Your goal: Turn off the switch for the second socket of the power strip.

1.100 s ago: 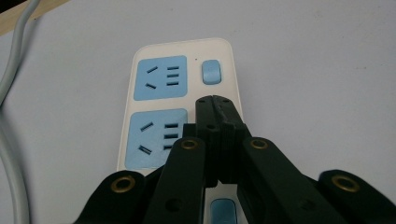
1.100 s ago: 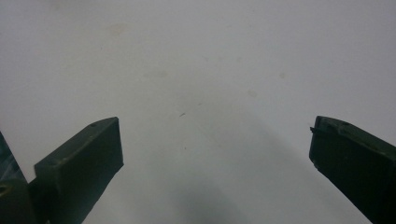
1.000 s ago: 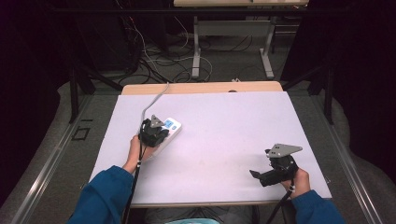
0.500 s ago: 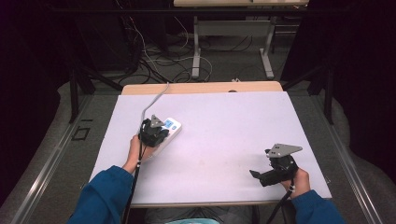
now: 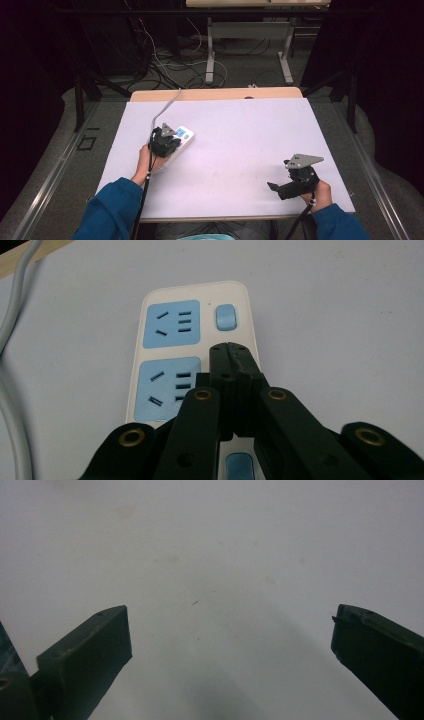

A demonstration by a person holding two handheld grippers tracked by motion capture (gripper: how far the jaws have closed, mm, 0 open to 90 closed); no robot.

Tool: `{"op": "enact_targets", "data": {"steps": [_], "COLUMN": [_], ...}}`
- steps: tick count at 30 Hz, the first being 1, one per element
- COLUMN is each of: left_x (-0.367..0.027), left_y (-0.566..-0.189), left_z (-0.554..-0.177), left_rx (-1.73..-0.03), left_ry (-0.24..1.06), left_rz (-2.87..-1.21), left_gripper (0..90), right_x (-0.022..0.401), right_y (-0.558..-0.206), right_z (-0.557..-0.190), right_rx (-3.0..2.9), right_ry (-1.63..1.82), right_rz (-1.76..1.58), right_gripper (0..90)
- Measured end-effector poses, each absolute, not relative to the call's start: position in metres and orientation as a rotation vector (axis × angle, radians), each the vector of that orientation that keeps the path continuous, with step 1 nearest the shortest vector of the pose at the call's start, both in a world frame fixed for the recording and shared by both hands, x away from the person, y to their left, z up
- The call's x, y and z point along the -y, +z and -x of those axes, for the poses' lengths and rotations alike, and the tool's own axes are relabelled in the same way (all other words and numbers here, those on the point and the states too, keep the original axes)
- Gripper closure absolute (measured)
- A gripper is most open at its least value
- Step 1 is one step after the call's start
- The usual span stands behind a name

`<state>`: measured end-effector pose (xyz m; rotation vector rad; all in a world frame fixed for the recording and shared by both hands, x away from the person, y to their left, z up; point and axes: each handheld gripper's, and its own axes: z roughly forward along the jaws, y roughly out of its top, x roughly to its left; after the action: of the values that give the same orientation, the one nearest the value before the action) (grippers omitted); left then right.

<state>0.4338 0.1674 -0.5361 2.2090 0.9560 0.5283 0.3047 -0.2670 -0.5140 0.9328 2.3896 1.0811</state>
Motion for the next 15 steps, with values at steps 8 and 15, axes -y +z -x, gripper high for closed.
{"op": "enact_targets", "data": {"steps": [8,15], "left_x": [-0.168,-0.1681], "left_y": [-0.534,-0.5337], "left_z": [-0.4333,-0.4335], "left_rx": [-0.957,-0.951], "left_ry": [0.528,0.53], "left_rz": [-2.193,-2.195], "left_gripper": [90.0,90.0], "right_x": [0.267,0.267], "right_y": [-0.5141,-0.5141], "right_z": [-0.3048,-0.305], "right_rx": [-2.389,-2.39], "right_ry": [1.08,1.08], "right_rz": [-0.933,-0.929], "right_gripper": [2.0,2.0]}}
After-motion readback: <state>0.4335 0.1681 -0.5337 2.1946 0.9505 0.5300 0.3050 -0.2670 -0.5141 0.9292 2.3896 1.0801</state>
